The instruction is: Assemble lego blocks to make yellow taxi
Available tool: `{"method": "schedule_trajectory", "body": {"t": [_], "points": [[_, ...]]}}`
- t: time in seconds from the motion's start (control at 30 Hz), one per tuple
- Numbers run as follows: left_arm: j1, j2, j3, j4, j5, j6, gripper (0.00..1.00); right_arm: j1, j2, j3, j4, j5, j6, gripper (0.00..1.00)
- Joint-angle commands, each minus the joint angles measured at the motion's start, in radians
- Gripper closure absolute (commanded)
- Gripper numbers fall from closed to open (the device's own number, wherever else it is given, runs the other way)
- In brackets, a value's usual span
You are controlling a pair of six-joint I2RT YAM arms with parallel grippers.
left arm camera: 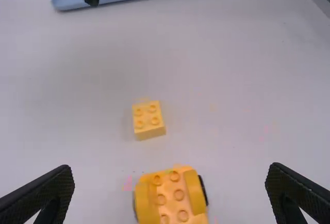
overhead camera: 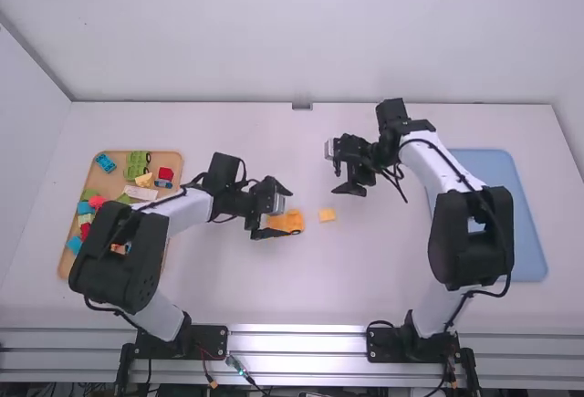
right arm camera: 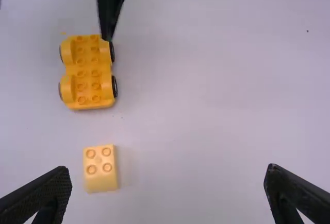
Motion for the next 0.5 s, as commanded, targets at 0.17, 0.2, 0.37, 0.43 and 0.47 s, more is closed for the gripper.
{"method": "schedule_trajectory", "body": {"t": [0.17,0.2,0.37,0.43,0.47], "points": [[-0.003,0.003,-0.126,0.284,-0.048,-0.285,0.01,-0.028,-0.018,-0.271,0.273,-0.146,0.007,0.01],[-0.002,0.008,-0.137,0.312,-0.062,-0.305,0.01,-0.029,-0.018,-0.306,0.323,-0.146,0.027,0.01],[-0.003,0.031,-0.158,0.356,-0.061,-0.311,0.01,-0.030,0.023,-0.415,0.549,-0.207,0.116,0.01],[-0.003,0.035,-0.159,0.355,-0.061,-0.311,0.01,-0.032,0.059,-0.426,0.587,-0.221,0.134,0.01],[-0.003,0.036,-0.159,0.355,-0.061,-0.311,0.01,-0.034,0.084,-0.428,0.591,-0.243,0.119,0.01]]}}
